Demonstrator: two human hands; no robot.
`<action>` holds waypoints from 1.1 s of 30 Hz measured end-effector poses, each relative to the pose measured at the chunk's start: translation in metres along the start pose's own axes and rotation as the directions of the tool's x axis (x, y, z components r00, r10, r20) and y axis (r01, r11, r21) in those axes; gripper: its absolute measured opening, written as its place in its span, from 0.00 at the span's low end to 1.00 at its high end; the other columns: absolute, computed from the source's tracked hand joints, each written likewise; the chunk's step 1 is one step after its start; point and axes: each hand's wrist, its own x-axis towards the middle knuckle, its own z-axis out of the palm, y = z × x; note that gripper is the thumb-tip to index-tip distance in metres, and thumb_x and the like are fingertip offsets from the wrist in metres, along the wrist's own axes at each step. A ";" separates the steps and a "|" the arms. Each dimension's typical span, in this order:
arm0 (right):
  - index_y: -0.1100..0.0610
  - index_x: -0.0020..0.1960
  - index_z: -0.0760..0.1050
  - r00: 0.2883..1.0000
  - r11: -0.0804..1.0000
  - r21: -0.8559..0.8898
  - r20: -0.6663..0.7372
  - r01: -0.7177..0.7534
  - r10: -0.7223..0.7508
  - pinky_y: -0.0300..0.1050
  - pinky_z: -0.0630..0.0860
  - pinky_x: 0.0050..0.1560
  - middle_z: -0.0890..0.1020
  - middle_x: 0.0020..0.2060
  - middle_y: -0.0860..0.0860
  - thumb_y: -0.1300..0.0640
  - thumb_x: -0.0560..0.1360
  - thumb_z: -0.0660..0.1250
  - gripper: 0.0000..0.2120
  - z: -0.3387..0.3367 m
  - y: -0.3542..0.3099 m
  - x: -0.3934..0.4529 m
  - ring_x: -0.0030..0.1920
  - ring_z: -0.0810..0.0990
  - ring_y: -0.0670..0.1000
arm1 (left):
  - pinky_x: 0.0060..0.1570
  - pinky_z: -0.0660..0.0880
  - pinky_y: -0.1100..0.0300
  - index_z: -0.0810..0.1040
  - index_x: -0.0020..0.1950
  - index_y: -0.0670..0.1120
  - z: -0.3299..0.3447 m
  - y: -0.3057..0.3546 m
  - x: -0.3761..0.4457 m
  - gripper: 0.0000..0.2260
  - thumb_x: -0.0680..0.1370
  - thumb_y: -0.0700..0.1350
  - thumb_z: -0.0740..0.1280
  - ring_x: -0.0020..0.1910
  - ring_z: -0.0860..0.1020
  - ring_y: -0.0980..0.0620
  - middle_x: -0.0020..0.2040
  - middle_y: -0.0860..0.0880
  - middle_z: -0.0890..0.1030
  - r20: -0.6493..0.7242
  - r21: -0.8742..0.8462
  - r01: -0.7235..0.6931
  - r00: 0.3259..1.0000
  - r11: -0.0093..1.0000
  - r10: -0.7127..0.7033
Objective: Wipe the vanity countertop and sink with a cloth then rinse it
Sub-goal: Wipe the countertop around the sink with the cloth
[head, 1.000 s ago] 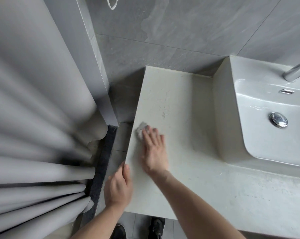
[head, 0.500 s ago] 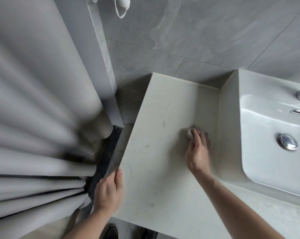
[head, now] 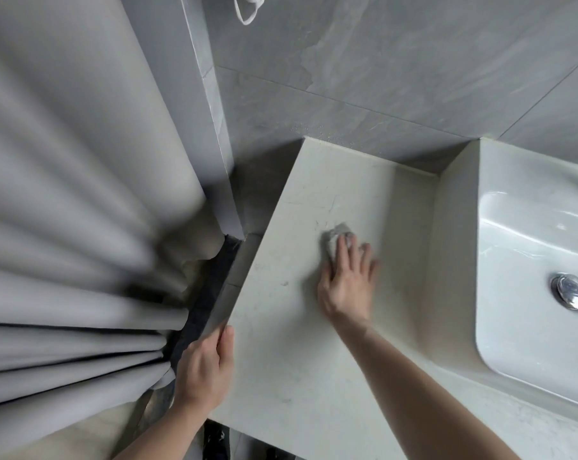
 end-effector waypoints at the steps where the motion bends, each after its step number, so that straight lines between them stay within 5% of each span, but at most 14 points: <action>1: 0.53 0.83 0.56 0.998 0.998 0.011 0.019 0.065 -0.065 0.64 0.48 0.81 0.56 0.83 0.54 0.46 0.81 0.54 0.32 0.005 -0.019 -0.001 0.82 0.52 0.64 | 0.48 0.79 0.48 0.79 0.53 0.50 0.000 0.000 0.000 0.23 0.83 0.60 0.49 0.51 0.83 0.40 0.48 0.47 0.86 -0.003 0.004 -0.005 1.000 1.000 0.005; 5: 0.54 0.84 0.50 0.946 0.950 0.048 0.092 0.308 -0.311 0.61 0.43 0.82 0.50 0.84 0.53 0.51 0.80 0.54 0.34 0.025 -0.089 -0.015 0.83 0.44 0.60 | 0.49 0.79 0.48 0.80 0.56 0.51 -0.002 0.003 0.000 0.23 0.82 0.60 0.49 0.51 0.83 0.39 0.49 0.47 0.86 -0.019 0.026 -0.022 1.000 0.999 0.023; 11: 0.56 0.83 0.55 0.916 0.911 0.177 0.088 0.372 -0.391 0.56 0.44 0.83 0.53 0.83 0.53 0.60 0.80 0.55 0.32 0.022 -0.081 -0.015 0.84 0.46 0.57 | 0.51 0.79 0.48 0.78 0.61 0.54 -0.002 0.004 -0.001 0.22 0.83 0.61 0.49 0.53 0.83 0.40 0.53 0.49 0.86 -0.024 0.009 -0.037 0.999 0.999 0.037; 18: 0.57 0.77 0.69 0.988 0.970 0.243 -0.145 -0.013 0.050 0.56 0.52 0.81 0.66 0.79 0.58 0.57 0.84 0.53 0.23 -0.015 0.038 0.008 0.80 0.59 0.62 | 0.55 0.78 0.49 0.82 0.62 0.51 -0.003 0.004 -0.001 0.26 0.82 0.61 0.49 0.55 0.83 0.41 0.55 0.49 0.86 -0.038 -0.013 -0.037 0.999 0.999 0.036; 23: 0.62 0.80 0.63 0.967 0.981 0.035 -0.163 -0.191 0.194 0.57 0.51 0.82 0.63 0.80 0.61 0.53 0.80 0.52 0.30 -0.029 0.089 0.014 0.80 0.58 0.65 | 0.54 0.78 0.49 0.82 0.61 0.51 -0.004 0.006 -0.003 0.26 0.82 0.61 0.49 0.54 0.83 0.40 0.53 0.48 0.86 -0.045 -0.010 -0.032 0.998 0.999 0.032; 27: 0.55 0.83 0.55 0.947 0.954 0.051 -0.114 -0.295 0.299 0.61 0.47 0.81 0.57 0.83 0.53 0.48 0.83 0.52 0.30 -0.014 0.060 0.011 0.82 0.53 0.61 | 0.55 0.78 0.49 0.82 0.61 0.51 -0.004 0.004 -0.002 0.25 0.82 0.60 0.50 0.55 0.82 0.41 0.54 0.49 0.86 -0.029 -0.013 -0.031 0.999 0.999 0.031; 30: 0.54 0.83 0.57 0.987 0.990 0.041 -0.071 -0.138 0.141 0.62 0.46 0.80 0.58 0.83 0.53 0.46 0.80 0.52 0.33 -0.002 0.015 0.007 0.82 0.54 0.62 | 0.53 0.78 0.49 0.82 0.59 0.52 -0.006 0.004 -0.004 0.23 0.82 0.60 0.50 0.53 0.83 0.41 0.52 0.49 0.86 -0.029 -0.026 -0.033 0.999 0.999 0.033; 33: 0.53 0.84 0.54 0.997 0.995 0.058 0.014 0.075 -0.076 0.62 0.45 0.81 0.53 0.83 0.53 0.49 0.80 0.53 0.33 0.013 -0.036 -0.007 0.83 0.49 0.61 | 0.44 0.76 0.48 0.72 0.46 0.52 -0.006 0.004 -0.001 0.21 0.81 0.64 0.47 0.45 0.81 0.42 0.37 0.51 0.81 0.023 -0.059 0.010 1.000 0.998 -0.009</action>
